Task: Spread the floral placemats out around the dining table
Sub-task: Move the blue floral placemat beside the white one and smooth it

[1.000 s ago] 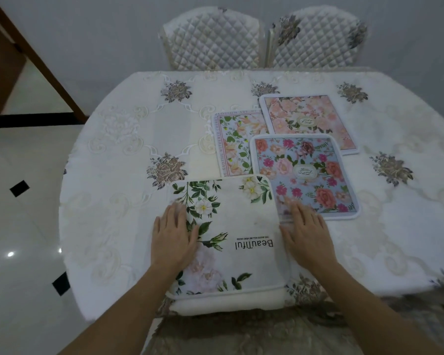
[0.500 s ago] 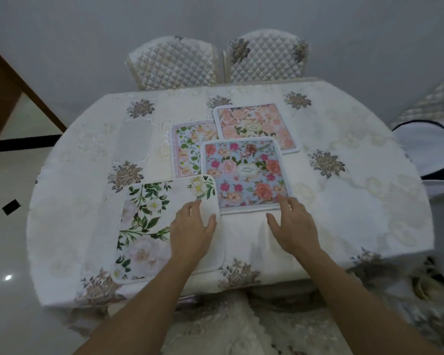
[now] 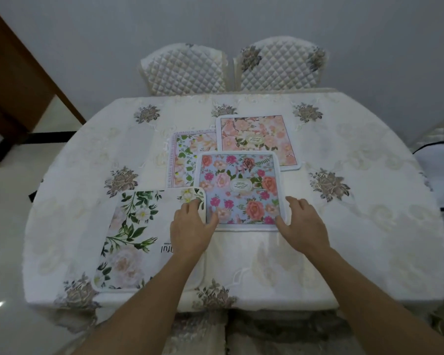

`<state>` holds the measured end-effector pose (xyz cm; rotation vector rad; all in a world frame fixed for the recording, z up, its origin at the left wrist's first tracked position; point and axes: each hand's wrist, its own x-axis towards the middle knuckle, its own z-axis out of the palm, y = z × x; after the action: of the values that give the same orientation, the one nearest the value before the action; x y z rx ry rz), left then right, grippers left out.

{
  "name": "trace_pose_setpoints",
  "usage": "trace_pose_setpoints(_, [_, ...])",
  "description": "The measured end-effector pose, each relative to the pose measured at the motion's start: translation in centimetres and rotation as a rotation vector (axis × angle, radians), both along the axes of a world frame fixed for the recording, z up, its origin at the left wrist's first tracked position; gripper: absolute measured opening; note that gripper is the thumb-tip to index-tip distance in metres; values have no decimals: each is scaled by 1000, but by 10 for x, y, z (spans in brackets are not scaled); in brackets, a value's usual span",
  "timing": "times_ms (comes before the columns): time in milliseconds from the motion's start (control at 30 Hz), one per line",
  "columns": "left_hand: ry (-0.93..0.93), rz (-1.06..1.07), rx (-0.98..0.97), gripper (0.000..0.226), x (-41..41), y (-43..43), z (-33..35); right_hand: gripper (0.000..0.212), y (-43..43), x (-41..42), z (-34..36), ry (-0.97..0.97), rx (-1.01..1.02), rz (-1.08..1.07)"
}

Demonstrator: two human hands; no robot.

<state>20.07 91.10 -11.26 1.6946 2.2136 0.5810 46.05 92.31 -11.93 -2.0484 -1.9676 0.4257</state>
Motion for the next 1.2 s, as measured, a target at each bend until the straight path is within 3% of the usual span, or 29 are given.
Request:
trace_pose_setpoints(367, [24, -20, -58, 46, -24, 125, -37, 54, 100, -2, -34, 30, -103, -100])
trace_pose_setpoints(767, [74, -42, -137, 65, -32, 179, -68, 47, 147, 0, -67, 9, -130, -201])
trace_pose_setpoints(967, [21, 21, -200, 75, -30, 188, -67, 48, 151, -7, -73, 94, -128, -271])
trace_pose_setpoints(1200, [-133, -16, -234, 49, -27, 189, -70, 36, 153, -5, -78, 196, -226, -324])
